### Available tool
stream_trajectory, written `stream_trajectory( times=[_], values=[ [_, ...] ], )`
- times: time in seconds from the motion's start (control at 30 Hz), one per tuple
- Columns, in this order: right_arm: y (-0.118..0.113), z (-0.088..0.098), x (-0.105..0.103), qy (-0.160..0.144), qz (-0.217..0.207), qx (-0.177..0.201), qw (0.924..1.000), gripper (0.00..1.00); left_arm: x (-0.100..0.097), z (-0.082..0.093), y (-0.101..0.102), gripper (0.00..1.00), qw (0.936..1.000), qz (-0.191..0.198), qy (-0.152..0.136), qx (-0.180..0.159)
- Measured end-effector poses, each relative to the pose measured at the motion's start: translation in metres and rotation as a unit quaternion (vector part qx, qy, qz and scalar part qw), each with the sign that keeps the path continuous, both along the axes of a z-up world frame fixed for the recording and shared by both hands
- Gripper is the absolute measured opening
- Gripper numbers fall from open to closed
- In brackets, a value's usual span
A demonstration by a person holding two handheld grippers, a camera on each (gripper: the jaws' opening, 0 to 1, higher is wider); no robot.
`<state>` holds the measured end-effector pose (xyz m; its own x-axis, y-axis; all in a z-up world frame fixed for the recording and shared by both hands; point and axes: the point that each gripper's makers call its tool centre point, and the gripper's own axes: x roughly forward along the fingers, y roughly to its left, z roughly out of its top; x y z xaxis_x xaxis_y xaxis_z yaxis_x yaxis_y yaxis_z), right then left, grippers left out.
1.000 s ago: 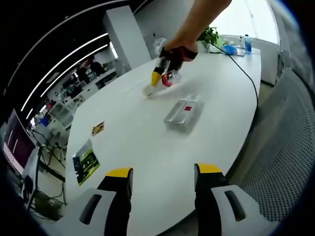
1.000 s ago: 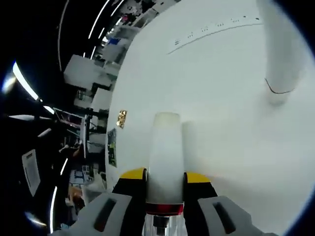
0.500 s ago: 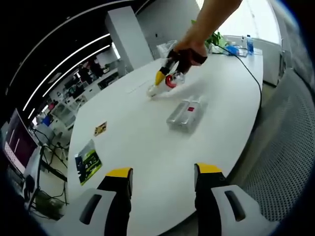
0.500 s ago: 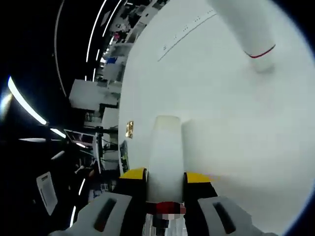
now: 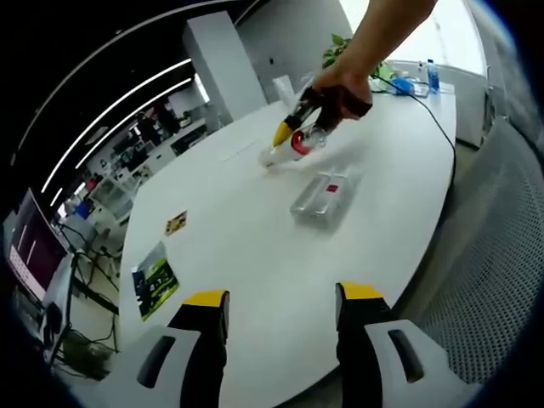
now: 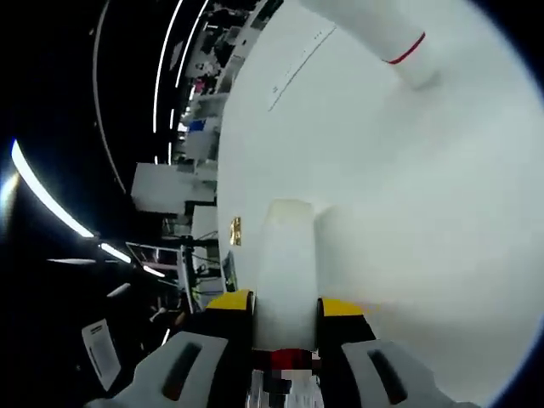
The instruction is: Arrange the skincare products in the storage area until every visible bottle or jar stands upright without overlapping.
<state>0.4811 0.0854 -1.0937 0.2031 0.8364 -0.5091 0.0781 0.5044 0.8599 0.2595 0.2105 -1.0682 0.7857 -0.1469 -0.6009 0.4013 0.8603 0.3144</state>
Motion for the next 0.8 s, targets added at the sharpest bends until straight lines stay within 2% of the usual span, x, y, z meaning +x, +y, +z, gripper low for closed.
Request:
stream_trajectory(
  times=[0.2, 0.5, 0.63, 0.8],
  values=[
    [0.002, 0.009, -0.006, 0.003, -0.022, 0.03, 0.9993, 0.21, 0.0, 0.0, -0.002, 0.52, 1.0, -0.004, 0.0, 0.0],
    [0.009, 0.022, -0.034, 0.013, -0.031, 0.082, 0.9961, 0.21, -0.001, -0.001, -0.004, 0.54, 0.9999, -0.013, 0.003, 0.004],
    [0.009, 0.021, -0.039, 0.021, -0.04, 0.089, 0.995, 0.21, -0.001, 0.0, -0.005, 0.55, 0.9999, -0.016, -0.001, 0.005],
    [0.016, 0.028, -0.048, 0.028, -0.052, 0.116, 0.9915, 0.21, 0.0, 0.002, -0.007, 0.56, 0.9997, -0.021, -0.005, 0.006]
  ],
)
